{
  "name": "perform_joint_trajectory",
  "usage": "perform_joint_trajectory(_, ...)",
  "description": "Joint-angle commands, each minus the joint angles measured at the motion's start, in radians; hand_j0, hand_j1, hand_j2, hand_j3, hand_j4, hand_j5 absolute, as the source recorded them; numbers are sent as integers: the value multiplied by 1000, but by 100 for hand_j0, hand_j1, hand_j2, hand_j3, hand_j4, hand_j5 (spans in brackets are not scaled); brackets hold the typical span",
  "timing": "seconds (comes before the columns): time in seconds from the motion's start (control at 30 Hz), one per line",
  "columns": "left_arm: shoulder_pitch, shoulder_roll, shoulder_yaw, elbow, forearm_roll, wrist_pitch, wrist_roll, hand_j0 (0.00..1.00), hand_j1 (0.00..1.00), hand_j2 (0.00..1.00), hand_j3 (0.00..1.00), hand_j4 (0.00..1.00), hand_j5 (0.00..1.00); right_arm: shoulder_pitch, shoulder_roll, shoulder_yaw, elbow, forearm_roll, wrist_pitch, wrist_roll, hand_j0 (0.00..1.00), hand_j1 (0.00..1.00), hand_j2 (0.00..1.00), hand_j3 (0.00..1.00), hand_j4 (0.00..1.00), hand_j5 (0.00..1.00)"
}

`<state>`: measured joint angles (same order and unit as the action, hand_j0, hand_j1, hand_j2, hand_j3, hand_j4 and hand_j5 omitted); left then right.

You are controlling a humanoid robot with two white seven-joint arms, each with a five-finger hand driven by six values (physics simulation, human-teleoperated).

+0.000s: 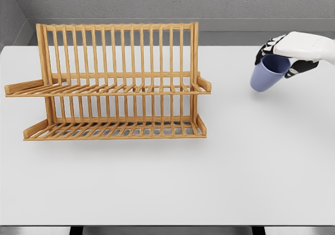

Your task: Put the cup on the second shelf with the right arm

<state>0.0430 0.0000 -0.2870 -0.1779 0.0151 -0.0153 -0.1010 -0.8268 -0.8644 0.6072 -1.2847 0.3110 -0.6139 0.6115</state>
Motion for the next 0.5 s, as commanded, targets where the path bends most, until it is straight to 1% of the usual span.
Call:
perform_joint_trajectory(0.0,0,0,0,0,0,0,0,100,100,100,100,100,100,-2,7,-1,-13,-6,3,-1,65,65,65,65,65,65)
perform_joint_trajectory(0.17,0,0,0,0,0,0,0,100,100,100,100,100,100,-20,24,0,-27,-6,3,-1,65,65,65,65,65,65)
perform_joint_trajectory(0.27,0,0,0,0,0,0,0,100,100,100,100,100,100,-25,24,-1,-48,-6,3,-1,65,65,65,65,65,65)
perform_joint_trajectory(0.33,0,0,0,0,0,0,0,100,100,100,100,100,100,-25,25,-1,-48,-6,3,-1,64,64,64,64,64,64)
perform_joint_trajectory(0.47,0,0,-1,0,0,0,0,100,100,100,100,100,100,-51,44,-1,-59,-6,3,-1,65,65,65,65,65,65)
